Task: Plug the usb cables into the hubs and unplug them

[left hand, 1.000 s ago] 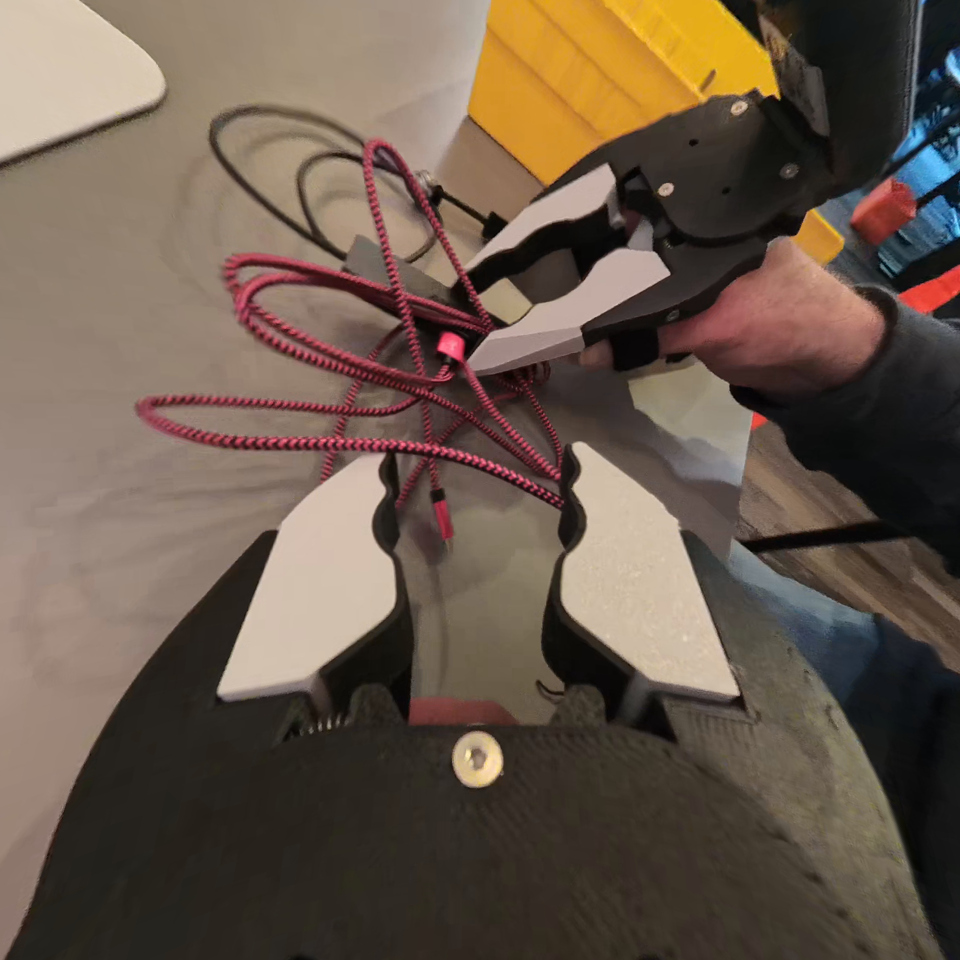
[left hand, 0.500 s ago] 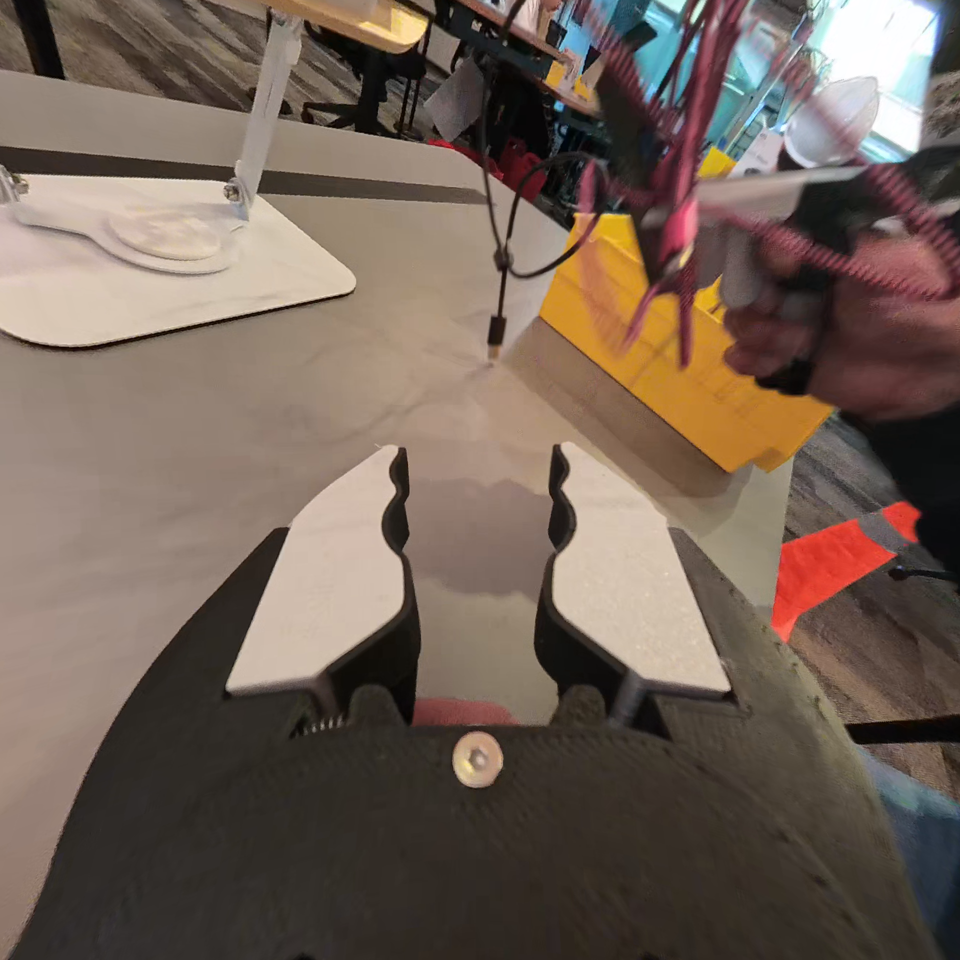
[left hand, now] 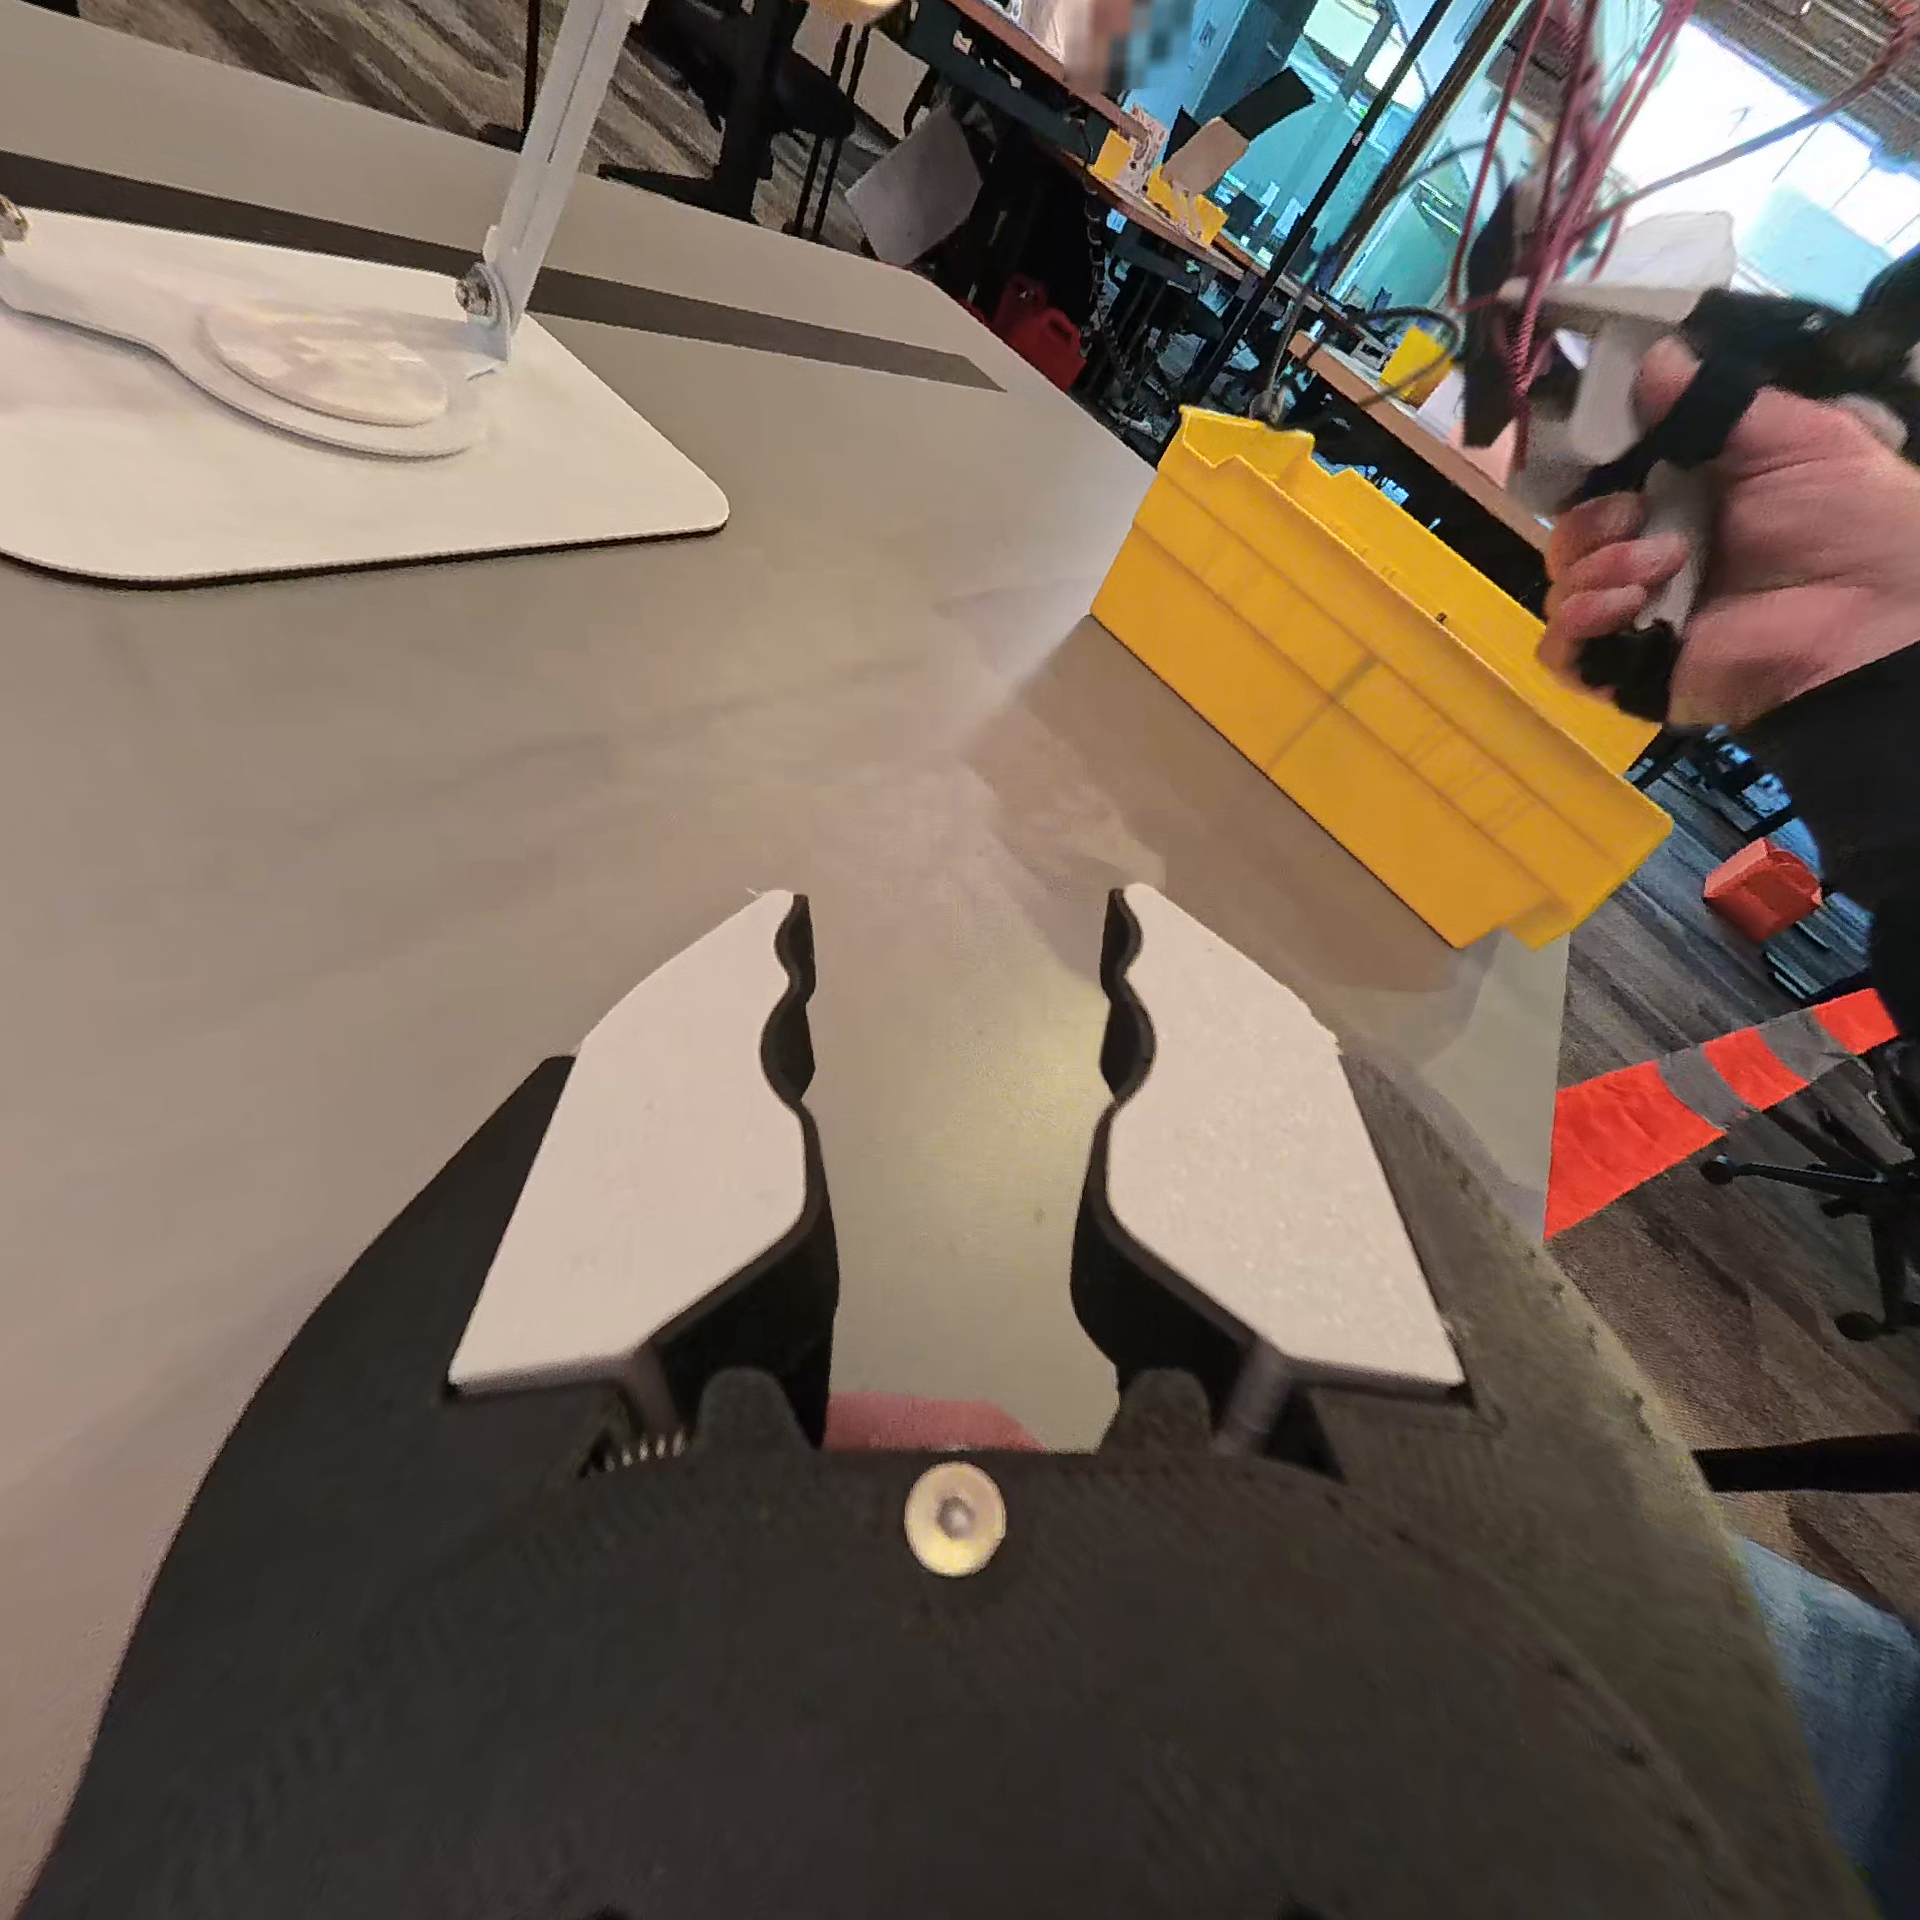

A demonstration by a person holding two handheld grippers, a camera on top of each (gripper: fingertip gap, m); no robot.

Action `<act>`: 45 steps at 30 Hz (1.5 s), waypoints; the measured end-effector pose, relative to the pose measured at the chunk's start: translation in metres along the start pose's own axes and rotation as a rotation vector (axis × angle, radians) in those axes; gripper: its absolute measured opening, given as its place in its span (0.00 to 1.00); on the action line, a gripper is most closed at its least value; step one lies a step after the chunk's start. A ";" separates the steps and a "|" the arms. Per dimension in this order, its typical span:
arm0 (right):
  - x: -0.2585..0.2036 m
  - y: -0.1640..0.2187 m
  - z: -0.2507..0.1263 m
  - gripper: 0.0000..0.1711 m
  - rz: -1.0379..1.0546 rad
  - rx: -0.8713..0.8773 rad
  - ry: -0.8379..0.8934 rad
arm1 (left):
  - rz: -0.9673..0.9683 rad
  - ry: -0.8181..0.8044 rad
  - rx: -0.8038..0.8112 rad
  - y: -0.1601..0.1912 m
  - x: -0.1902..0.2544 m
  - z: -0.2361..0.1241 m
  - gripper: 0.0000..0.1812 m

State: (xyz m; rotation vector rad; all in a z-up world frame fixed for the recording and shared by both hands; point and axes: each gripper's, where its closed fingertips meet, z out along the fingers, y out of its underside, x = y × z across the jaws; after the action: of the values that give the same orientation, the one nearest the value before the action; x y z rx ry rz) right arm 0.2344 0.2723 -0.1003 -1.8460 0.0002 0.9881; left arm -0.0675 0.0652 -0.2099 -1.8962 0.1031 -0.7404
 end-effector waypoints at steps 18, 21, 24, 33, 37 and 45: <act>0.099 0.059 -0.009 0.39 -0.064 -0.284 0.418 | -0.016 0.031 -0.037 0.010 0.005 0.005 0.31; 0.099 0.058 -0.019 0.39 -0.182 -0.339 0.450 | -0.002 0.029 -0.051 0.011 0.007 0.005 0.31; 0.092 0.047 -0.030 0.38 -0.298 -0.356 0.451 | 0.010 0.025 -0.054 0.010 0.008 0.004 0.31; 0.121 -0.050 -0.025 0.28 -0.692 -0.441 0.460 | 0.057 0.005 -0.057 0.004 0.014 -0.003 0.31; 0.175 -0.065 -0.003 0.25 -0.845 -0.585 0.438 | 0.071 -0.005 -0.070 0.006 0.014 -0.003 0.31; 0.220 -0.056 0.032 0.22 -1.117 -0.747 0.210 | 0.094 -0.027 -0.098 0.009 0.012 0.000 0.31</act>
State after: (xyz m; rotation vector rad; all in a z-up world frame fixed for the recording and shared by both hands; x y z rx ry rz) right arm 0.3838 0.4143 -0.1998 -2.1019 -1.2693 -0.0378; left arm -0.0560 0.0567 -0.2120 -1.9794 0.2135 -0.6567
